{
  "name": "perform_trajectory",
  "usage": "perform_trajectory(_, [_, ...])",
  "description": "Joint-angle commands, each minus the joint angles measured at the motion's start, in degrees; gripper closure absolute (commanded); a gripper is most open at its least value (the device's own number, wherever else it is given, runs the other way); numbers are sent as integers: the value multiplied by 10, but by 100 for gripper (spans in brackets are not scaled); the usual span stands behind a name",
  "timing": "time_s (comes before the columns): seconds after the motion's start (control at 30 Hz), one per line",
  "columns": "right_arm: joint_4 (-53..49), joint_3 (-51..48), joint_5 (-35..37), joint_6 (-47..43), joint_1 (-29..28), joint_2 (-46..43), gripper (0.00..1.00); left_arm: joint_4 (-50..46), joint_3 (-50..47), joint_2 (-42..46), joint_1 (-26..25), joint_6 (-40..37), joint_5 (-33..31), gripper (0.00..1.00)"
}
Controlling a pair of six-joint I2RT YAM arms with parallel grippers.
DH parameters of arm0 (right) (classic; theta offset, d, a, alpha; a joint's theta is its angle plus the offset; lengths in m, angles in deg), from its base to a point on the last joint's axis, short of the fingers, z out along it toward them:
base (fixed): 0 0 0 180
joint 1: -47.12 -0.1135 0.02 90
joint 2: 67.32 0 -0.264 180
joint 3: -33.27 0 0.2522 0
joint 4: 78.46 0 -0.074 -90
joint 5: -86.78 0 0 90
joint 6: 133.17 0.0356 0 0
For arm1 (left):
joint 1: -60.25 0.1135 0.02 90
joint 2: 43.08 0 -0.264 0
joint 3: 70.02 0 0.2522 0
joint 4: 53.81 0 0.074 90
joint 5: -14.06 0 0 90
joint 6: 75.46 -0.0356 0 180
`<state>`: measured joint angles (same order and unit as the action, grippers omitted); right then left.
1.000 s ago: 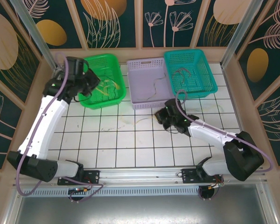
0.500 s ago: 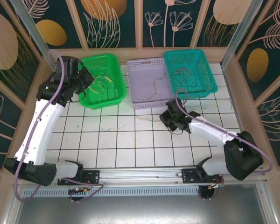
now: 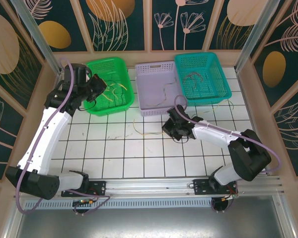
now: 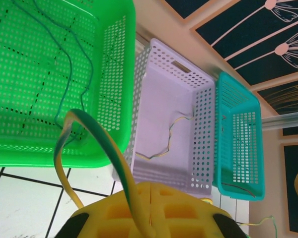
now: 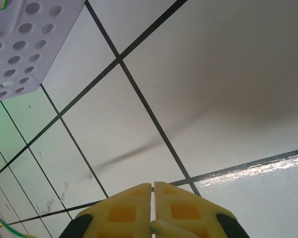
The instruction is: Untangle the cables
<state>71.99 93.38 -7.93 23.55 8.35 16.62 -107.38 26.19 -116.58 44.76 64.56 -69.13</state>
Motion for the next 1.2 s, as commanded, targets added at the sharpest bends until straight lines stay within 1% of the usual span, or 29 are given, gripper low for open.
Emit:
perform_trajectory(0.0, [-36, 33, 35, -21, -11, -26, 100, -8, -39, 15, -2, 14, 11, 100])
perform_trajectory(0.07, [-58, 46, 58, -20, -20, -45, 100, -11, -73, 19, -2, 16, 16, 100])
perform_trajectory(0.17, [-93, 71, 99, -26, -33, -65, 100, 15, -143, 41, -2, 33, 19, 100])
perform_trajectory(0.3, [-147, 119, 146, -60, -49, -82, 100, 45, -229, 64, -2, 44, 17, 100])
perform_trajectory(0.4, [-180, 159, 182, -126, -57, -89, 100, 65, -279, 81, -2, 48, 17, 100])
perform_trajectory(0.47, [-194, 177, 208, -188, -59, -98, 100, 74, -305, 90, -2, 47, 18, 100])
perform_trajectory(0.53, [-182, 184, 224, -263, -58, -116, 100, 84, -331, 96, -2, 45, 23, 100])
perform_trajectory(0.6, [-159, 184, 220, -327, -53, -133, 100, 101, -361, 99, -3, 44, 28, 100])
perform_trajectory(0.67, [-136, 182, 192, -386, -38, -140, 100, 124, -391, 98, -7, 43, 30, 100])
perform_trajectory(0.73, [-116, 180, 163, -424, -21, -144, 100, 149, -418, 93, -11, 47, 32, 100])
perform_trajectory(0.83, [-96, 183, 139, -456, -3, -143, 100, 179, -441, 85, -14, 53, 39, 100])
perform_trajectory(1.0, [-83, 195, 121, -462, 9, -127, 100, 186, -456, 67, -15, 51, 24, 99])
perform_trajectory(1.1, [-83, 197, 119, -455, 9, -116, 100, 213, -468, 59, -15, 55, 28, 92])
perform_trajectory(1.17, [-79, 194, 116, -455, 9, -113, 100, 221, -468, 49, -16, 57, 32, 80])
